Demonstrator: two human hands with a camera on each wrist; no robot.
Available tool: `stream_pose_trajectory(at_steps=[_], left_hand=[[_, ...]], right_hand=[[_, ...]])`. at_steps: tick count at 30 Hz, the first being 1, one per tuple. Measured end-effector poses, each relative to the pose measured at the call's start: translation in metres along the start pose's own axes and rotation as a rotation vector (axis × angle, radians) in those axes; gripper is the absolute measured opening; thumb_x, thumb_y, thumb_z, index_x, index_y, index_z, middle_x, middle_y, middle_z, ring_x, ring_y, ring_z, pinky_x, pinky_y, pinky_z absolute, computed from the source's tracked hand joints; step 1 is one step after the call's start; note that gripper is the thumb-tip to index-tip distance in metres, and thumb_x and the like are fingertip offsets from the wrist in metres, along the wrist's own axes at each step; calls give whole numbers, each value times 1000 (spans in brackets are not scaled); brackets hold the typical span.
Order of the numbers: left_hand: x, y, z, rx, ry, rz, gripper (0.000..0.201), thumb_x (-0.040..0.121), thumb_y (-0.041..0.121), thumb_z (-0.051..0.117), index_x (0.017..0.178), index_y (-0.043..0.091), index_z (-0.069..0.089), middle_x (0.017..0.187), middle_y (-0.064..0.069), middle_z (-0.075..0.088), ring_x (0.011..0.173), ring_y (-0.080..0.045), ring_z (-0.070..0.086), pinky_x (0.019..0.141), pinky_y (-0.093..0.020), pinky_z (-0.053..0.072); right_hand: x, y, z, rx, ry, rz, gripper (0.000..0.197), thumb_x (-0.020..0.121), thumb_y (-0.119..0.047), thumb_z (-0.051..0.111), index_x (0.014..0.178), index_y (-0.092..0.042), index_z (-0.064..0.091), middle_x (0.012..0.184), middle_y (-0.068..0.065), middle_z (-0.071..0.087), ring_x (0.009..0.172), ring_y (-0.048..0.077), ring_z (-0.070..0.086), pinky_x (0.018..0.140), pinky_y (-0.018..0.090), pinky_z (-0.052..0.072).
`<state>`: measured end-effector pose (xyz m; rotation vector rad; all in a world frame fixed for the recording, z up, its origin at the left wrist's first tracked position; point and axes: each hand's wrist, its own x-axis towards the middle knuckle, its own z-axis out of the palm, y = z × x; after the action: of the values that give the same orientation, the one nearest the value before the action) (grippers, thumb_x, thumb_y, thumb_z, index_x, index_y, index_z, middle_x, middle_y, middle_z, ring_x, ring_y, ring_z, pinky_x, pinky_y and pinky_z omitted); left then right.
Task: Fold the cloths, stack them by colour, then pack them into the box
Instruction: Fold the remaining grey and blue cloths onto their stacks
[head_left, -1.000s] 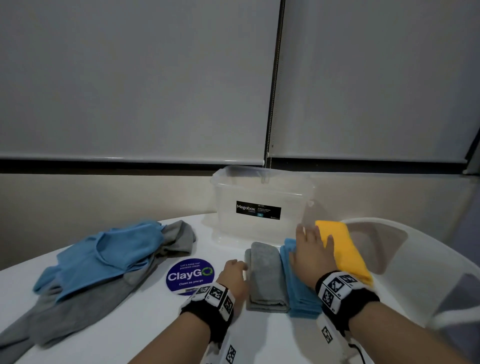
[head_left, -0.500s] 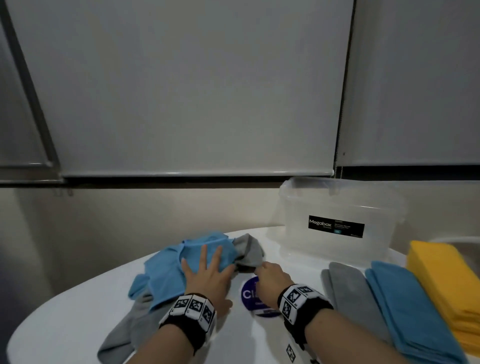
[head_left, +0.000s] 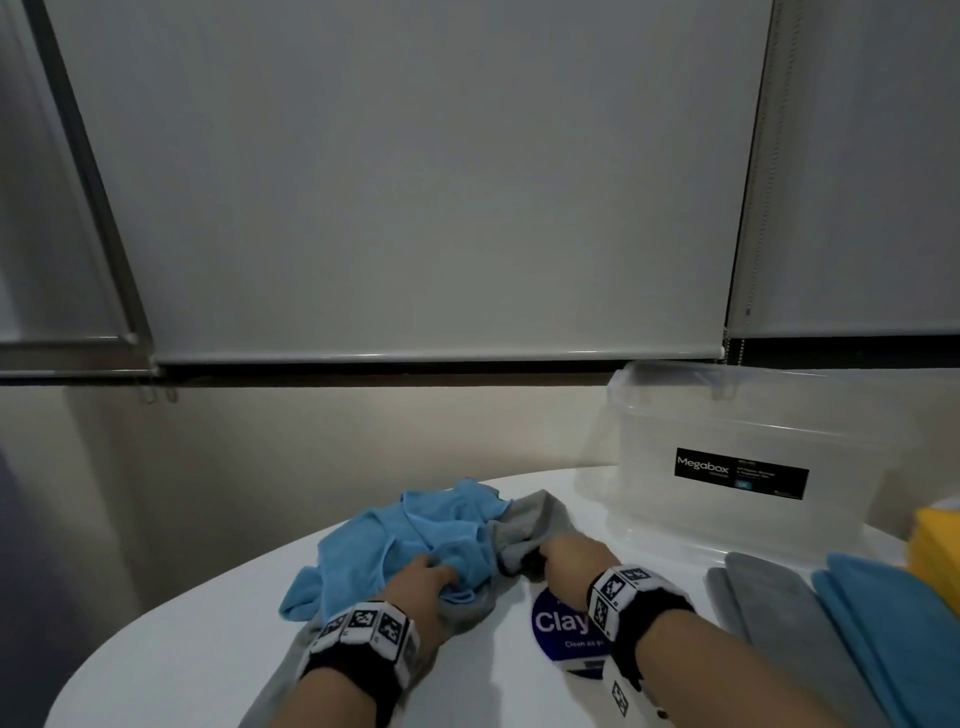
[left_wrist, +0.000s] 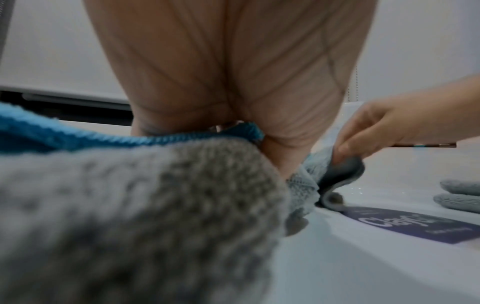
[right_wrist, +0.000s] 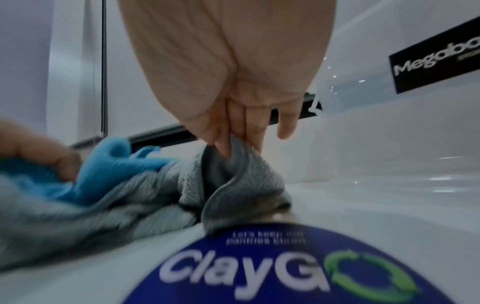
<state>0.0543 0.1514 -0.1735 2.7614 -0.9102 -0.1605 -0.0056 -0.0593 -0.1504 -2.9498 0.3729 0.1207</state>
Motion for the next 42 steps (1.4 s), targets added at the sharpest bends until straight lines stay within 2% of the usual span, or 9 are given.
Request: stream_pose_trajectory(at_steps=[2, 6, 13, 18, 24, 29, 34, 37, 42], left_hand=[[-7, -6, -5, -45, 16, 12, 28, 81, 37, 63, 107, 41, 55, 125, 6, 43, 120, -18, 49, 106, -22, 33], [-22, -16, -14, -82, 10, -20, 28, 76, 40, 67, 73, 46, 40, 108, 11, 44, 112, -13, 52, 99, -18, 36], [-47, -13, -16, -128, 81, -80, 53, 55, 72, 53, 103, 50, 54, 125, 16, 56, 117, -9, 53, 105, -23, 37], [-73, 4, -25, -107, 185, -141, 52, 82, 46, 64, 130, 32, 53, 139, 6, 46, 130, -14, 43, 111, -22, 24], [-92, 21, -30, -116, 112, -225, 48, 81, 44, 64, 123, 25, 53, 137, -2, 42, 125, -20, 47, 103, -22, 33], [-105, 71, -43, -381, 269, -245, 58, 87, 18, 59, 140, 11, 36, 141, -12, 37, 131, -30, 41, 111, -33, 32], [-142, 164, -74, -893, 485, 120, 34, 84, 24, 70, 113, 16, 53, 116, 1, 59, 109, -17, 60, 93, -31, 49], [-158, 206, -96, -812, 524, 206, 37, 80, 33, 73, 106, 17, 52, 100, 6, 62, 91, -7, 62, 78, -24, 51], [-153, 208, -122, -508, 526, 115, 14, 81, 12, 58, 95, 9, 56, 90, -7, 61, 86, -25, 56, 70, -25, 37]], right_hand=[[-8, 5, -20, 80, 185, 3, 19, 91, -23, 45, 84, -17, 62, 98, 8, 67, 88, 27, 63, 70, 28, 43], [-32, 15, -66, 226, 436, -25, 16, 88, -29, 53, 75, -22, 56, 84, 1, 64, 81, 21, 59, 69, 28, 45], [-88, 11, -116, 205, 537, -236, 15, 87, -33, 60, 79, -22, 63, 81, -6, 66, 79, 15, 59, 72, 30, 49], [-132, 5, -159, 290, 693, -284, 14, 85, -31, 63, 72, -25, 61, 73, -11, 62, 74, 11, 59, 70, 28, 49], [-182, 3, -207, 314, 774, -263, 12, 82, -10, 60, 88, -18, 66, 93, -2, 68, 90, 16, 60, 76, 19, 40], [-205, 3, -220, 184, 613, -193, 29, 88, -5, 52, 107, -22, 64, 112, 0, 63, 105, 20, 58, 92, 31, 47], [-235, -12, -217, 8, 323, -240, 45, 87, 0, 45, 119, -27, 64, 120, -4, 61, 111, 19, 57, 82, 21, 43], [-251, -24, -212, -32, 192, -348, 55, 80, 7, 43, 118, -25, 66, 126, -5, 61, 117, 18, 55, 98, 29, 45], [-267, -12, -225, 33, 214, -387, 63, 76, 10, 39, 116, -30, 66, 122, -6, 63, 112, 15, 56, 99, 27, 44]])
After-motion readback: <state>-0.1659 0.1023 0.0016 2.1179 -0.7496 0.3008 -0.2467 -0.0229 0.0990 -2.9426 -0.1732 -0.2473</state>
